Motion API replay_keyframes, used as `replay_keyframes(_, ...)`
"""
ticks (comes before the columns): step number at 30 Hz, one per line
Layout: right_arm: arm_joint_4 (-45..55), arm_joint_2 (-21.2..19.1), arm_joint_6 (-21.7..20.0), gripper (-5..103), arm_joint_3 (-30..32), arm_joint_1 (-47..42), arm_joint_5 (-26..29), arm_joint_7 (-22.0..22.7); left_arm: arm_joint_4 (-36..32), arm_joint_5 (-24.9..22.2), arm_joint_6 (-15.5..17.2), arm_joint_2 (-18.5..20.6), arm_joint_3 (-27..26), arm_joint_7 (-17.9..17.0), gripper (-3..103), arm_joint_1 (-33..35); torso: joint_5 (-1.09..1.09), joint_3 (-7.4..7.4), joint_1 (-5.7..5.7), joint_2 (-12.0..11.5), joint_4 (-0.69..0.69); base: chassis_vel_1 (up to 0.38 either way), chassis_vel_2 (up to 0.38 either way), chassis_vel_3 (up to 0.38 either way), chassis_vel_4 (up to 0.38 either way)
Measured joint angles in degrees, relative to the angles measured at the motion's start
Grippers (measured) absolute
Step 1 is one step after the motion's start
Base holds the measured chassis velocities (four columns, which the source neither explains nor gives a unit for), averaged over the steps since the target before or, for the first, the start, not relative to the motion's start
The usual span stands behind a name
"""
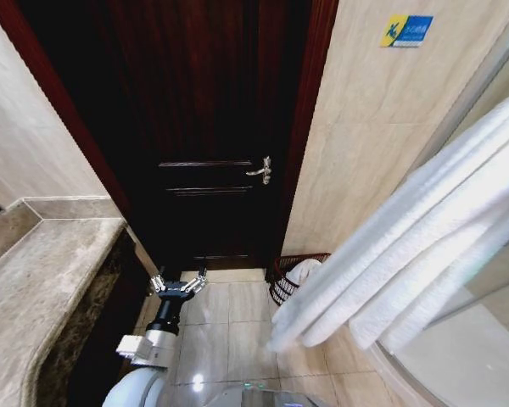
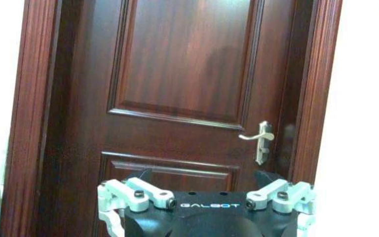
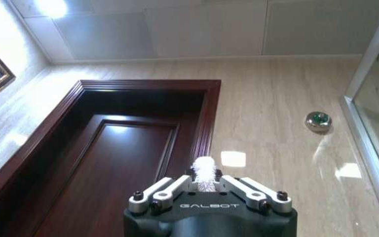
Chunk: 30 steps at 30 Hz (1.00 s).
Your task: Discard the used towel into the hamper.
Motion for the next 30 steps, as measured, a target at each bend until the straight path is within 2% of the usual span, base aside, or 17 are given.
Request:
replay_keyframes(22,0.0,-1.1,0.2,5,0.5,0.6,-0.2,0.0,0.0,0.0,0.0,0.0,0.0,0.0,100,0.0,0.00,3.88,3.27,7.1,0.00,0.000,0.000,0.000,0.000)
replay_keyframes(26,0.0,-3.0,0.5,5,0.2,2.3,0.1,0.5,0.0,0.0,0.0,0.0,0.0,0.0,100,0.0,0.00,4.79,4.04,8.9,-0.01,0.000,0.000,0.000,0.000)
replay_keyframes(30,-1.8,-5.9,2.1,5,-1.1,5.4,0.8,1.0,0.0,0.0,0.0,0.0,0.0,0.0,100,0.0,-0.02,5.07,4.24,9.3,0.01,0.000,0.000,0.000,0.000)
